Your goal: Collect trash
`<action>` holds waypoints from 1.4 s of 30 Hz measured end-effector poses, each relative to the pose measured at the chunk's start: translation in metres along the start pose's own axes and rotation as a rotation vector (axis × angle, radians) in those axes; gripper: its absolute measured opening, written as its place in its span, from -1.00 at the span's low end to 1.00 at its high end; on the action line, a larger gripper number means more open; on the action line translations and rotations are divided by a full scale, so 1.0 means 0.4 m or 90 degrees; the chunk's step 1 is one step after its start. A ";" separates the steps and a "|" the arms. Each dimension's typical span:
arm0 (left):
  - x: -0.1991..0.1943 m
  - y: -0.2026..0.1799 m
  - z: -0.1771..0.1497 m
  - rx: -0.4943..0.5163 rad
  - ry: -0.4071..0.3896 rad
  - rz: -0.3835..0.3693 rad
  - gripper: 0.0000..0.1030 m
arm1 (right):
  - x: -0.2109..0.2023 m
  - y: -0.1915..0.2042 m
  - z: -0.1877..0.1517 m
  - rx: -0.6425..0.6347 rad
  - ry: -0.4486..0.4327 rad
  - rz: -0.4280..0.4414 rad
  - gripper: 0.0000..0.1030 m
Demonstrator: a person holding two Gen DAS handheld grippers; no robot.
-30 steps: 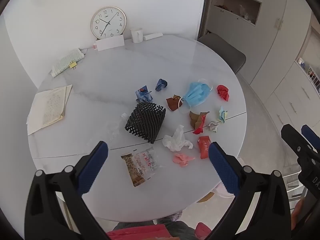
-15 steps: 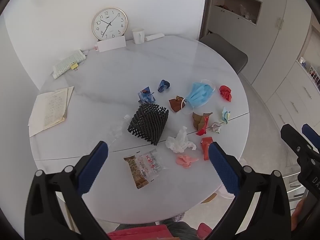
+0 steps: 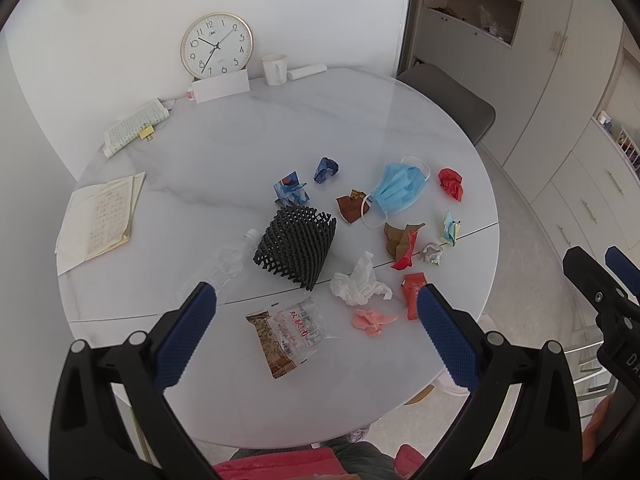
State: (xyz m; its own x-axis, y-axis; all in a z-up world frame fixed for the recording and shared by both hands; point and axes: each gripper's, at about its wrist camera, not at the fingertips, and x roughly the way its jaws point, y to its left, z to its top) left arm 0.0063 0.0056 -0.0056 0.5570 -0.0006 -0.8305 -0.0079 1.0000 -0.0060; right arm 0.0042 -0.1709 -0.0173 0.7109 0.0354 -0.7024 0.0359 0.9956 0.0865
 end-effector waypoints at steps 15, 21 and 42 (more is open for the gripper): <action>0.006 -0.005 0.002 0.003 0.000 0.001 0.87 | 0.002 0.000 0.001 0.000 0.001 -0.002 0.97; 0.012 -0.013 0.001 0.007 0.002 0.001 0.87 | 0.002 0.001 0.001 0.000 0.001 -0.002 0.97; 0.016 -0.016 0.003 0.009 0.009 0.002 0.87 | 0.004 -0.009 -0.007 0.002 0.007 -0.004 0.97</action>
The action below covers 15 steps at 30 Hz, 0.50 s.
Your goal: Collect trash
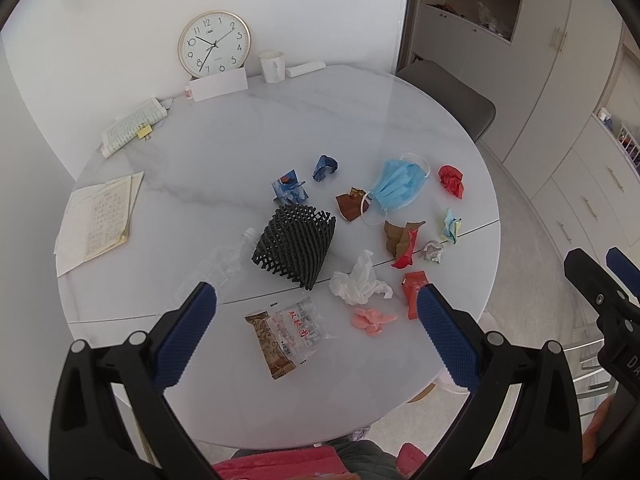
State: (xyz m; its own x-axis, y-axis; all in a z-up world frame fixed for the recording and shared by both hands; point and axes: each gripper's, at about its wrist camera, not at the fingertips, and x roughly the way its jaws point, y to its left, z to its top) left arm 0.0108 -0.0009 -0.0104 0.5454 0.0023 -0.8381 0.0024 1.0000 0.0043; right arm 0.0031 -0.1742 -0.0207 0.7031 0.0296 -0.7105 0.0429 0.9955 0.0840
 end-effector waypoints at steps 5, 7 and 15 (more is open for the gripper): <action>0.000 0.001 0.002 -0.001 0.000 0.000 0.87 | 0.002 0.004 0.001 0.000 0.001 0.000 0.97; 0.002 0.003 0.003 -0.001 0.000 0.000 0.87 | 0.002 0.004 0.002 0.000 0.001 0.001 0.97; 0.004 0.006 0.003 -0.001 0.001 0.002 0.87 | 0.004 0.006 0.001 0.001 0.003 0.000 0.97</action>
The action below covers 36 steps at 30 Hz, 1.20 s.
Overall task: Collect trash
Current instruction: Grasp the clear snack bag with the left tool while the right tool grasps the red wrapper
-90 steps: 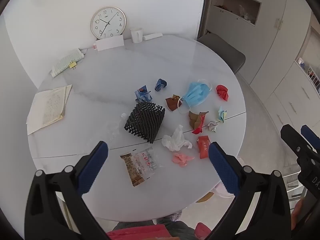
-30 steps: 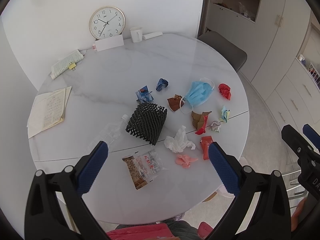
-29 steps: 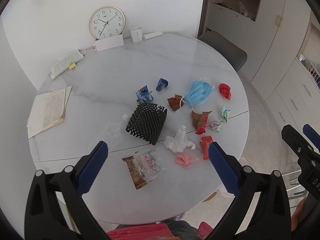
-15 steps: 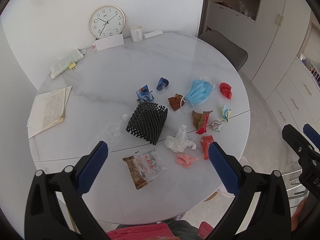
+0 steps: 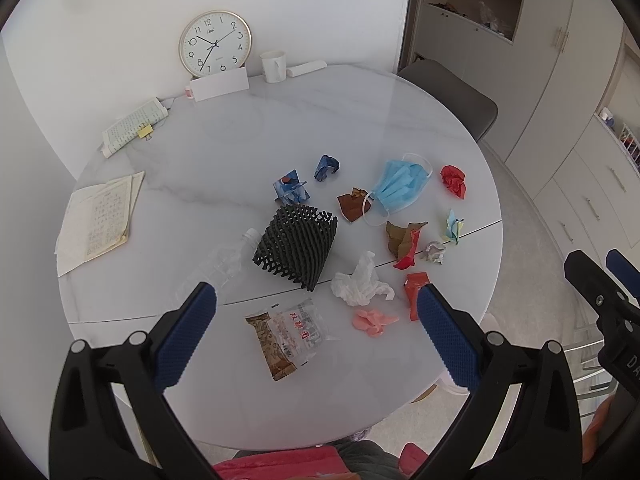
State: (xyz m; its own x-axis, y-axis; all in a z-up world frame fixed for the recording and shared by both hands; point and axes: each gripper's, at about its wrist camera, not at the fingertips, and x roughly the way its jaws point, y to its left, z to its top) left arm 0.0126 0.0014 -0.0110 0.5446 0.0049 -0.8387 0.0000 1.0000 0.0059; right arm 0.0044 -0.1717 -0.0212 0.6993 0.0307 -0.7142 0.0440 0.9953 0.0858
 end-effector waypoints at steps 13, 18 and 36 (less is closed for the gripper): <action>0.065 0.069 -0.010 0.037 0.008 -0.040 0.87 | 0.083 0.021 -0.040 -0.021 0.041 0.024 0.97; 0.132 0.130 -0.057 0.055 0.020 -0.054 0.87 | 0.162 0.002 -0.089 0.009 0.093 0.040 0.97; 0.445 0.049 -0.184 0.388 0.126 -0.108 0.87 | 0.371 -0.037 -0.241 0.067 0.243 0.014 0.97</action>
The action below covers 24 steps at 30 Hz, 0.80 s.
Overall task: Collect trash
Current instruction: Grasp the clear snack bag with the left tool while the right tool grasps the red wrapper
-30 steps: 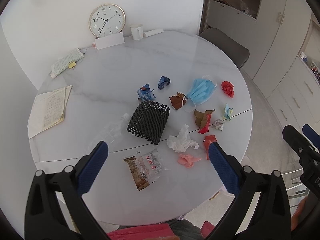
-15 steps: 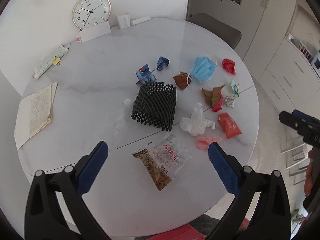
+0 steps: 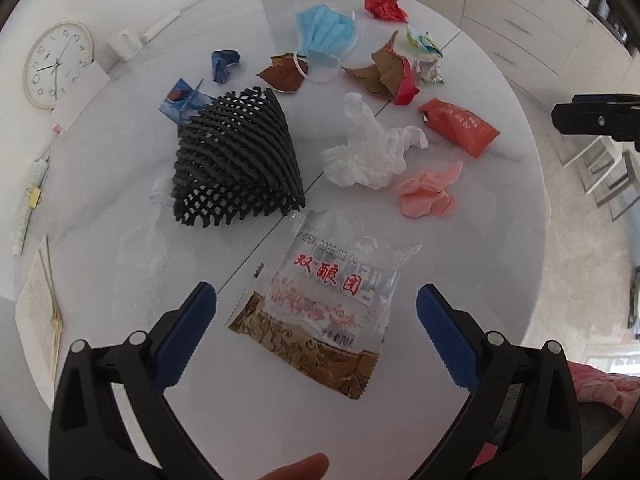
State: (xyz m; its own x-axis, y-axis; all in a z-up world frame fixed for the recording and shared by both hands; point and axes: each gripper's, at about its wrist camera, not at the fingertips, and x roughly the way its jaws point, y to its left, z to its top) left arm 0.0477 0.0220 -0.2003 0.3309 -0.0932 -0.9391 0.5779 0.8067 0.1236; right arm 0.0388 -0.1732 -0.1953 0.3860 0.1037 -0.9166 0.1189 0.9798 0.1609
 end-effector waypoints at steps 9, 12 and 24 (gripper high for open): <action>0.113 -0.011 0.020 0.109 0.048 -0.035 0.82 | 0.077 0.020 0.023 0.019 0.032 -0.017 0.97; 0.135 0.000 0.011 0.114 0.068 -0.016 0.63 | 0.124 0.015 0.043 0.036 0.050 -0.015 0.97; 0.096 0.098 0.009 0.005 0.046 -0.105 -0.25 | 0.257 0.050 0.106 -0.022 0.096 -0.056 0.57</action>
State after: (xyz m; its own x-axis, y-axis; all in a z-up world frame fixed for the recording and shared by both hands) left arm 0.0856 0.0480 -0.2303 0.1771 -0.1819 -0.9672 0.6260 0.7792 -0.0319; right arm 0.1197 -0.1500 -0.2706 0.2340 0.0391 -0.9715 0.1134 0.9913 0.0672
